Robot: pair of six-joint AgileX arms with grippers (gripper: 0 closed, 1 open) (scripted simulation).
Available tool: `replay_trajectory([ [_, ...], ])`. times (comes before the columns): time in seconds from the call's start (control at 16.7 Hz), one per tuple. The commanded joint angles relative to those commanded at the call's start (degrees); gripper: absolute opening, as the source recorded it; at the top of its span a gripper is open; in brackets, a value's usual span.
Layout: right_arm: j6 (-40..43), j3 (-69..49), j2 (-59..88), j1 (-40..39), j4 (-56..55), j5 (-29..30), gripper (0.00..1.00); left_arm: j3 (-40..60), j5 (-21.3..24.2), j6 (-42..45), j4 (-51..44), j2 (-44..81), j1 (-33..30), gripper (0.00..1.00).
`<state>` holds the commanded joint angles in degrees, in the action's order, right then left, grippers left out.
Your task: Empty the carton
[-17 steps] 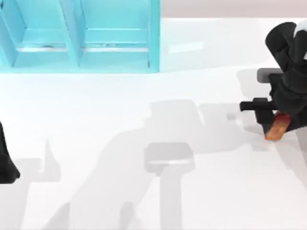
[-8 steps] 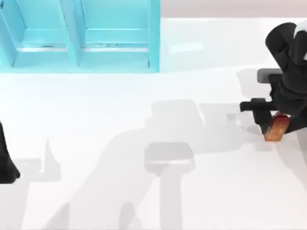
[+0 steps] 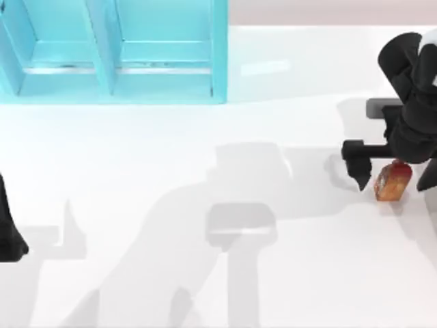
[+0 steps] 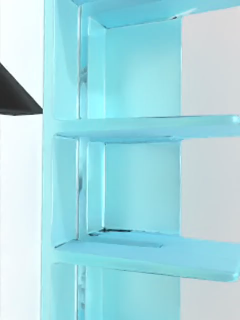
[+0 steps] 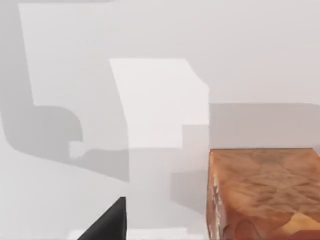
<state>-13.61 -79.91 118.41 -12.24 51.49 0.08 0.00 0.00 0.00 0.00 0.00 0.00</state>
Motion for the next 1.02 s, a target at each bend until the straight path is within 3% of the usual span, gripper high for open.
replay_trajectory([
  [0.36,-0.58,-0.81,-0.03,0.27,-0.15,-0.63,1.00,0.00,0.00,0.00,0.00,0.00,0.00,1.00],
  [0.66,-0.93,-8.74,0.48,2.72,-1.00,-4.33,1.00,0.00,0.00,0.00,0.00,0.00,0.00,1.00],
  [1.02,1.41,-12.45,-2.19,0.16,9.64,-1.57,1.00,0.00,0.00,0.00,0.00,0.00,0.00,1.00],
])
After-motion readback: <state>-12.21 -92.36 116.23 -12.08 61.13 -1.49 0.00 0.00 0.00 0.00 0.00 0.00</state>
